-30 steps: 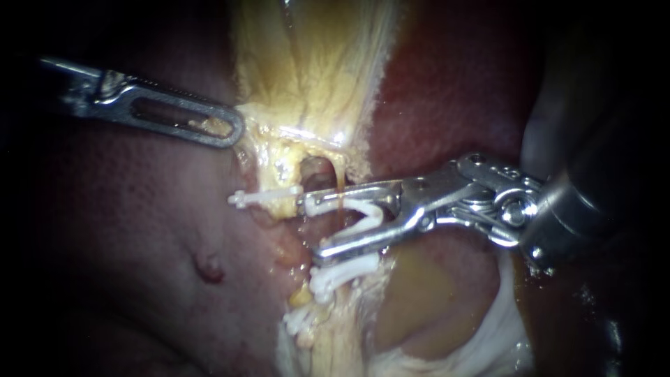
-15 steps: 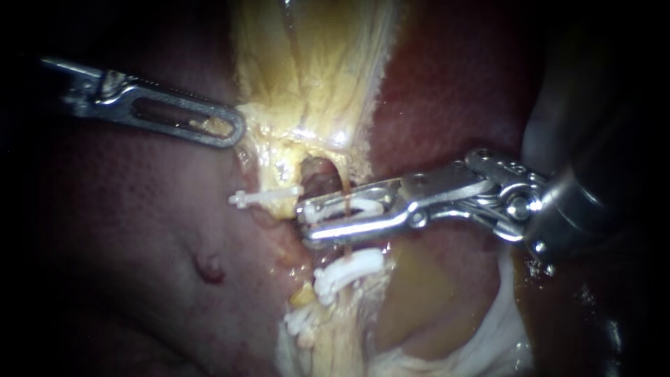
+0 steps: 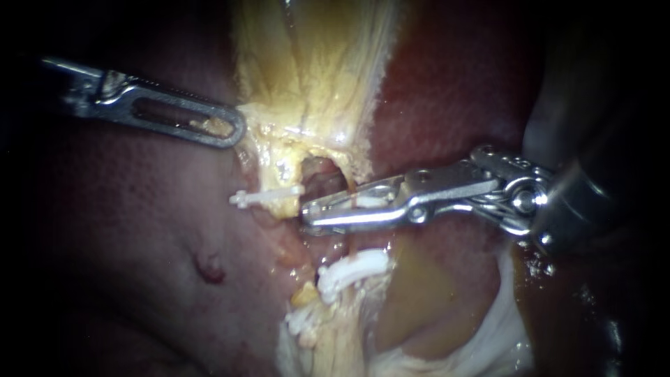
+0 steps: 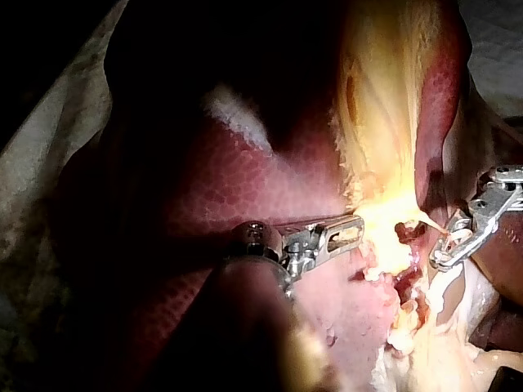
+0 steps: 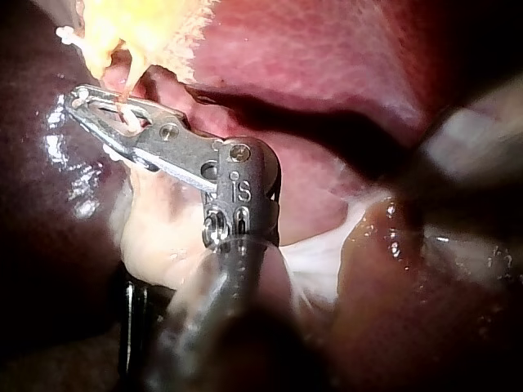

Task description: Clipping third clip right tube

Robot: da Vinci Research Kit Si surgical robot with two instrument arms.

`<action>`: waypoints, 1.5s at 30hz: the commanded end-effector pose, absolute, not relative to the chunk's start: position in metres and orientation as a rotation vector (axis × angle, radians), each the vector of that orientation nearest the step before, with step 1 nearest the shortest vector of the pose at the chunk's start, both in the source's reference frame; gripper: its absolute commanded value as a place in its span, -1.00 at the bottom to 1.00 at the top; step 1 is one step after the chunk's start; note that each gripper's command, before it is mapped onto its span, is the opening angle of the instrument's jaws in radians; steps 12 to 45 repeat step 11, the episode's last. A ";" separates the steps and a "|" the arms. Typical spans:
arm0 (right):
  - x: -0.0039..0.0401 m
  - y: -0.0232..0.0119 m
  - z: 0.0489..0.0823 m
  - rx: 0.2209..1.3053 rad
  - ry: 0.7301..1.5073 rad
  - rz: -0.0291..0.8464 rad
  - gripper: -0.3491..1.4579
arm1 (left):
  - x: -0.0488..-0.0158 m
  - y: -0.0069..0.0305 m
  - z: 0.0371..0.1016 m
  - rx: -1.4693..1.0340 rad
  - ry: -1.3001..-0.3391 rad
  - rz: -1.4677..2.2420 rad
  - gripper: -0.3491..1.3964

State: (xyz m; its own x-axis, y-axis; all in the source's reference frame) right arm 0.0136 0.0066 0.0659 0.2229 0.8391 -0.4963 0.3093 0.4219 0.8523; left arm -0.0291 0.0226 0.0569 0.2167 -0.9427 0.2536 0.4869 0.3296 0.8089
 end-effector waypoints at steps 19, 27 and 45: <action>0.0137 0.0066 0.0661 1.138 1.348 0.498 -1.00 | -0.0290 0.0226 0.0569 0.660 -0.843 -1.096 -1.00; 0.0137 0.0066 0.0661 1.138 1.348 0.498 -1.00 | -0.0290 0.0226 0.0569 0.660 -0.843 -1.096 -1.00; 0.0137 0.0066 0.0661 1.138 1.348 0.498 -1.00 | -0.0290 0.0226 0.0569 0.660 -0.843 -1.096 -1.00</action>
